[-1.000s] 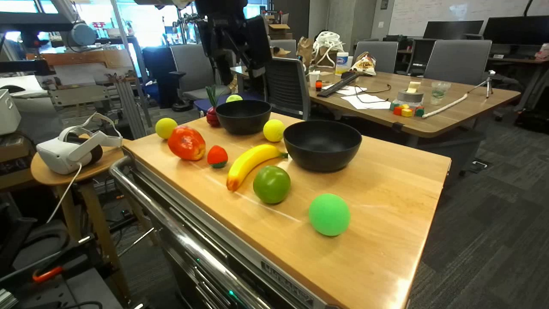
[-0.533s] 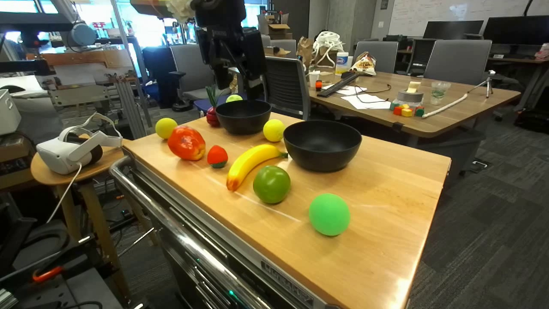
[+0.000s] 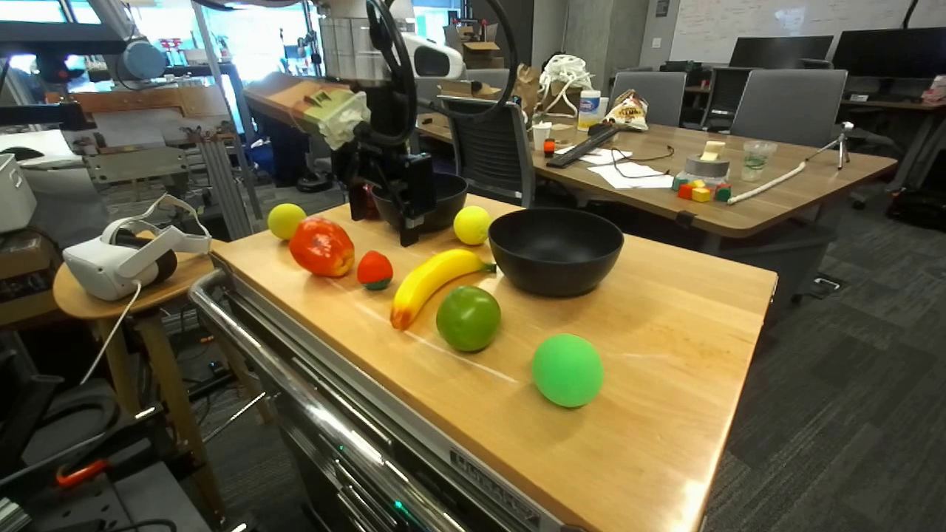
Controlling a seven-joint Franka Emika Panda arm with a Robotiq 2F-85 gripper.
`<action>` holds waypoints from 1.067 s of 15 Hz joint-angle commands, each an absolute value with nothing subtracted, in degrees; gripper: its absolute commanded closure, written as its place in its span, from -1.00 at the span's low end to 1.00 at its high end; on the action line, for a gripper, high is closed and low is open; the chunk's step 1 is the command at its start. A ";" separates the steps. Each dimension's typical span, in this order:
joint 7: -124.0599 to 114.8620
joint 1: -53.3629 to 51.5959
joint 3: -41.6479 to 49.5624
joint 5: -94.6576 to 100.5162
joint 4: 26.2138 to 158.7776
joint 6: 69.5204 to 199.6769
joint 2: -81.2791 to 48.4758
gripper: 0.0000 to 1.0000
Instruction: Take the fruit toys from the table and put them in the two black bowls on the table
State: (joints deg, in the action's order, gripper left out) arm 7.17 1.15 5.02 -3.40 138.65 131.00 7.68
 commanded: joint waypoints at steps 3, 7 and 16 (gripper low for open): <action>4.45 2.21 4.04 0.82 140.48 138.93 7.21 -1.00; 2.80 2.50 4.58 -0.27 141.86 145.40 5.31 -1.00; 1.22 3.93 5.08 -0.30 141.61 147.88 -0.10 -0.21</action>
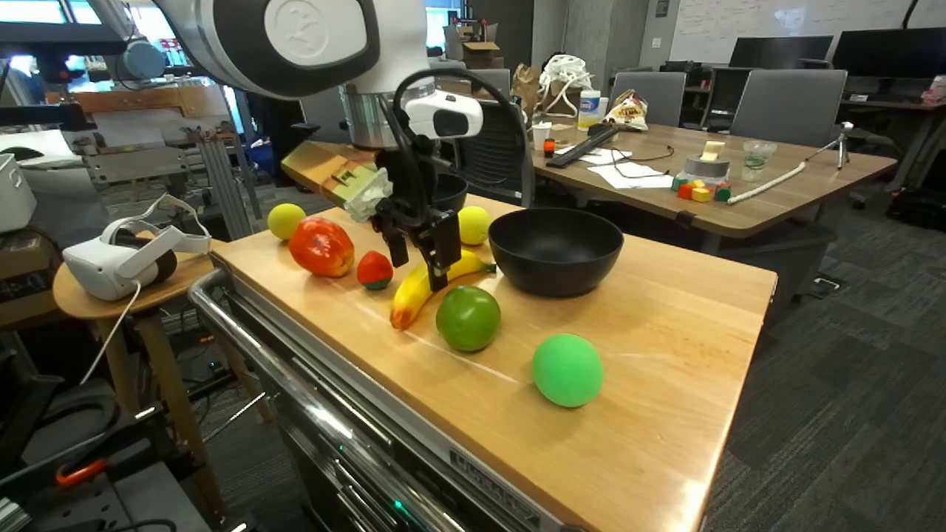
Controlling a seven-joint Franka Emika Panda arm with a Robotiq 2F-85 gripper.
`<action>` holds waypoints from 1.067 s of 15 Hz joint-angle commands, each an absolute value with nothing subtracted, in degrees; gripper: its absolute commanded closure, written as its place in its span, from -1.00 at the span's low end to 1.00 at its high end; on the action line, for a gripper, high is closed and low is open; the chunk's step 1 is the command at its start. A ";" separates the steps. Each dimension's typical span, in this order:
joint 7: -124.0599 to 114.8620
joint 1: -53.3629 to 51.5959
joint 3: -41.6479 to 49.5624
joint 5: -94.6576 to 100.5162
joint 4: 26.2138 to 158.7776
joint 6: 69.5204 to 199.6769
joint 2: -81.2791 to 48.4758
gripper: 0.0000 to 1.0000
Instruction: Take the fruit toys from the table and put them in the two black bowls on the table
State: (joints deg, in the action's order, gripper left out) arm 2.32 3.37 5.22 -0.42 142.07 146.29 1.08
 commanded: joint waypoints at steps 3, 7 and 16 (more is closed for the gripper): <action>0.59 4.04 5.01 0.01 141.52 147.93 -1.41 0.26; -0.03 3.57 4.52 0.12 141.53 146.60 -0.14 0.72; 2.01 1.95 0.94 3.87 138.93 143.56 16.88 0.72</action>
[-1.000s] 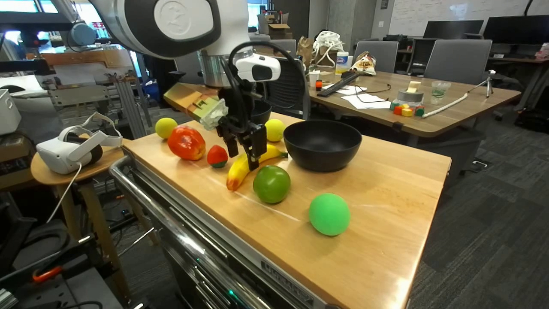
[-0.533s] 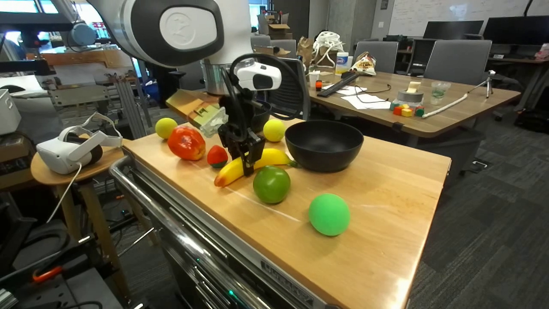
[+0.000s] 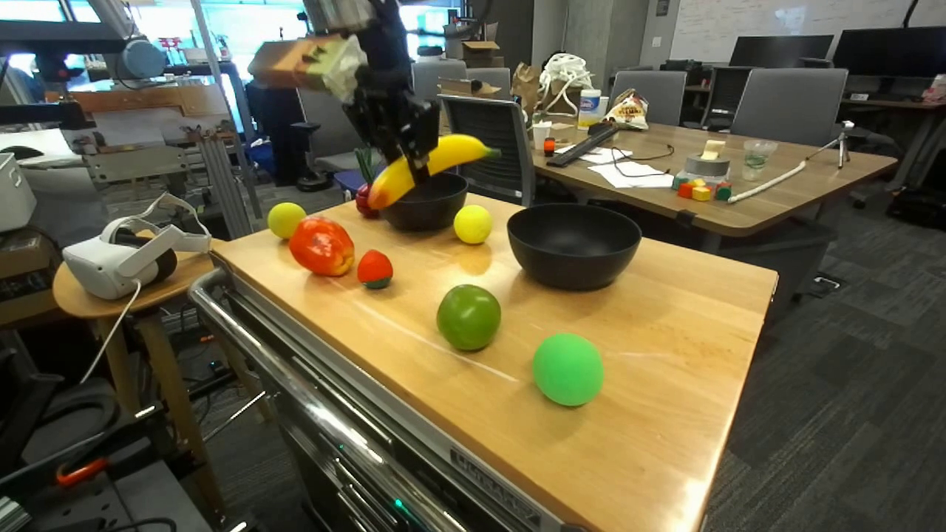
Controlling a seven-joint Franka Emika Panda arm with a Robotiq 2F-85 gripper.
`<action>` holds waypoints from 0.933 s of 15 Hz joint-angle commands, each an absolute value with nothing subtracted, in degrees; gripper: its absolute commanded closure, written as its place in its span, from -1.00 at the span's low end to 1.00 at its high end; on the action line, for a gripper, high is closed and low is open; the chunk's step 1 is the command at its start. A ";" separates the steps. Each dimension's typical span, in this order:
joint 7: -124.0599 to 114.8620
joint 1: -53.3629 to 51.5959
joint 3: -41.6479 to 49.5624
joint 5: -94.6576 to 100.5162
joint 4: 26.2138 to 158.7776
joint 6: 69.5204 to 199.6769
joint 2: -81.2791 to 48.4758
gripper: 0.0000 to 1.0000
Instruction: Take the fruit toys from the table and put them in the two black bowls on the table
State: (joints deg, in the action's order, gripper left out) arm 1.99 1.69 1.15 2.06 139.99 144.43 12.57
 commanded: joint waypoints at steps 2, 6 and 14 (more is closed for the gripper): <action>0.81 2.94 0.87 5.56 138.43 146.87 16.59 0.72; -5.16 8.31 -0.23 16.41 137.58 161.21 8.79 0.72; -24.37 14.02 2.71 38.13 123.19 165.04 -9.77 0.72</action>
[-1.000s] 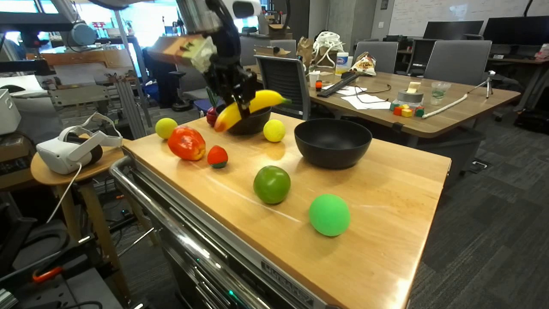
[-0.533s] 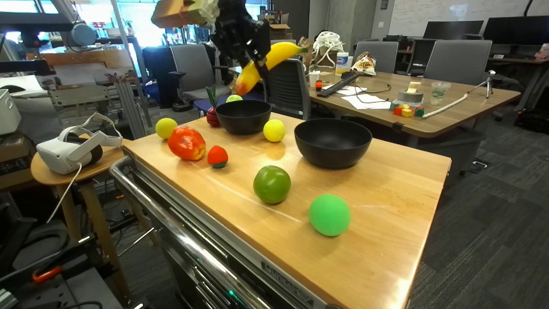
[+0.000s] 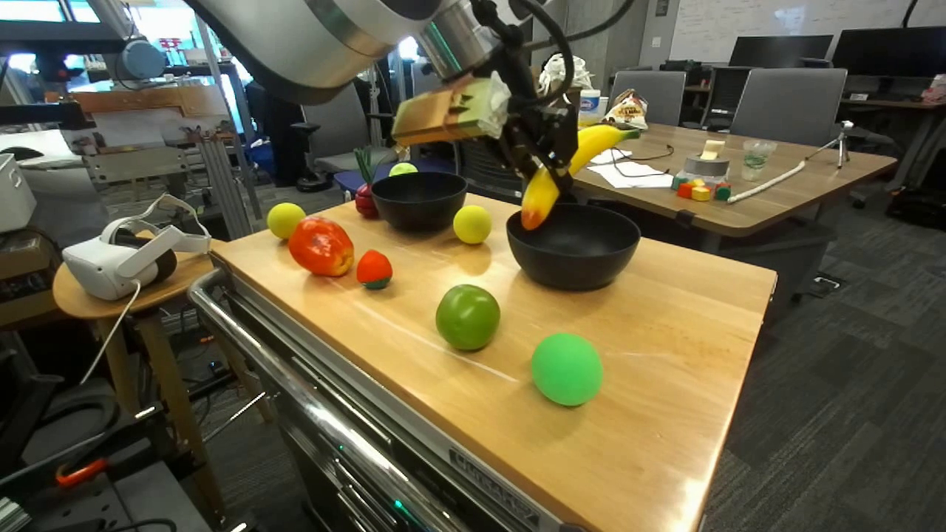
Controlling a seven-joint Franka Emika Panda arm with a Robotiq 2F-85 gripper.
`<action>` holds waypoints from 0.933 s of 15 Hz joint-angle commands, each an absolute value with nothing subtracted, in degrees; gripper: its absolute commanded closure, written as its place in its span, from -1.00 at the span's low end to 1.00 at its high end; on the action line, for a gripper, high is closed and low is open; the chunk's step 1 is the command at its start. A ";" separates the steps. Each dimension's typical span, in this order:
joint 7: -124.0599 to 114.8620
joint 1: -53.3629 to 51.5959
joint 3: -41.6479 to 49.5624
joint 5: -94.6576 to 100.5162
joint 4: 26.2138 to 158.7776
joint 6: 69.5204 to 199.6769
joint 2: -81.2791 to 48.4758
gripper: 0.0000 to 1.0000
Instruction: Take the fruit toys from the table and put them in the two black bowls on the table
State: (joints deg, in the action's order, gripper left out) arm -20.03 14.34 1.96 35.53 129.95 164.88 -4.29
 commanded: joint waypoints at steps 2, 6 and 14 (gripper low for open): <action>-25.26 13.68 3.05 37.41 120.54 165.15 -12.40 0.72; -27.19 12.95 3.65 38.25 116.31 164.93 -17.23 0.72; -35.00 10.88 5.01 37.24 112.49 162.10 -22.76 -0.11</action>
